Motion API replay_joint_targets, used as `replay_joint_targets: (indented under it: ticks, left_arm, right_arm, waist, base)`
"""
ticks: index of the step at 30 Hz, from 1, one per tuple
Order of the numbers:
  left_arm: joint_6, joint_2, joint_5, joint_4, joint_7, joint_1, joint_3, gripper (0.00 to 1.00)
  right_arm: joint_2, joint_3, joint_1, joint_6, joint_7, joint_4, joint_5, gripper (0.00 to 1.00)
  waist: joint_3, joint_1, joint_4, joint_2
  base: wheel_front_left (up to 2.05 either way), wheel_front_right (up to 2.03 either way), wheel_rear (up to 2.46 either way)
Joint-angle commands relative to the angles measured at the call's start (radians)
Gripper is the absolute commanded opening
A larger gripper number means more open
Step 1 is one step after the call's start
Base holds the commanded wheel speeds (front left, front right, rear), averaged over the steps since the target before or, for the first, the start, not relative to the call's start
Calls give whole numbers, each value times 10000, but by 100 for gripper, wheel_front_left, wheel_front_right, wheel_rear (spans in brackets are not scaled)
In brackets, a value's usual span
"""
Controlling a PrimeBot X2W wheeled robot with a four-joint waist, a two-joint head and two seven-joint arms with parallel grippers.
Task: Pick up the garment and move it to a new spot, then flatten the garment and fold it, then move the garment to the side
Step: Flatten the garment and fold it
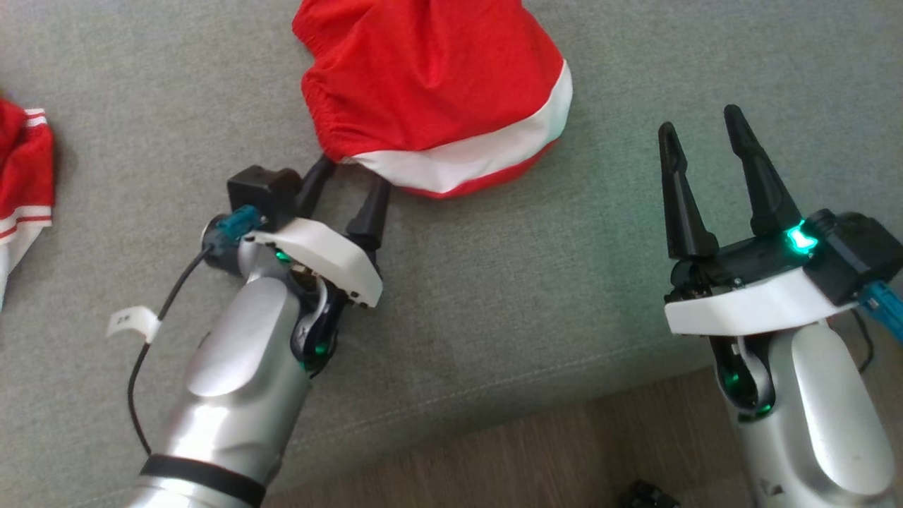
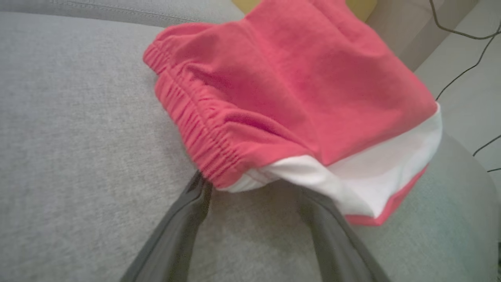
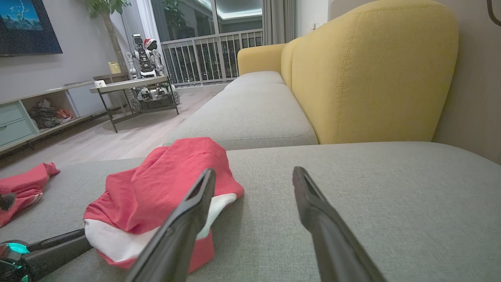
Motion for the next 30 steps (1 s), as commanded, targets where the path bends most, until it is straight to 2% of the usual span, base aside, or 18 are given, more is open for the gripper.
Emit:
replay_joint_targets:
  ticks: [1,4,5,6,11,17,22,27,30]
  left_arm:
    - [-90,132,31,-364,-107,-240,41,100]
    - [-98,227,164,-761,-123,-195,-21,98]
    - [-100,278,244,-916,-124,-141,-121,16]
    - [-101,335,314,-1077,-125,-74,-198,0]
    - [-103,512,475,-1630,-127,273,-141,0]
    - [-69,729,778,-2195,-128,817,410,0]
    - [321,990,1142,-2454,-129,1181,1011,0]
    - [921,1151,1416,-2554,-129,1466,1627,0]
    - [1055,1169,1567,-2553,-129,1610,1753,0]
  right_arm:
    - [21,174,-271,-2,-63,-369,0,100]
    - [21,132,-277,-2,-63,-331,-29,100]
    - [21,122,-280,-2,-63,-308,-36,100]
    - [21,117,-284,-2,-63,-281,-44,100]
    - [21,115,-290,-2,-63,-158,-79,100]
    - [21,-11,-257,-2,-63,77,-203,100]
    - [21,-33,-256,-2,-63,571,-296,100]
    - [21,129,-360,-2,-63,1301,-330,100]
    - [21,278,-482,-2,-63,1794,-246,100]
  waist:
    - [11,0,60,0]
    - [-23,0,172,0]
    - [-48,0,210,0]
    - [-79,0,249,0]
    - [-291,0,428,0]
    - [-747,0,810,0]
    - [-1076,0,1196,0]
    - [-1231,0,1559,0]
    - [-1239,0,1749,0]
  base:
    - [0,0,0]
    - [0,0,0]
    - [0,0,0]
    - [0,0,0]
    - [0,0,0]
    - [0,0,0]
    - [0,0,0]
    - [0,0,0]
    - [0,0,0]
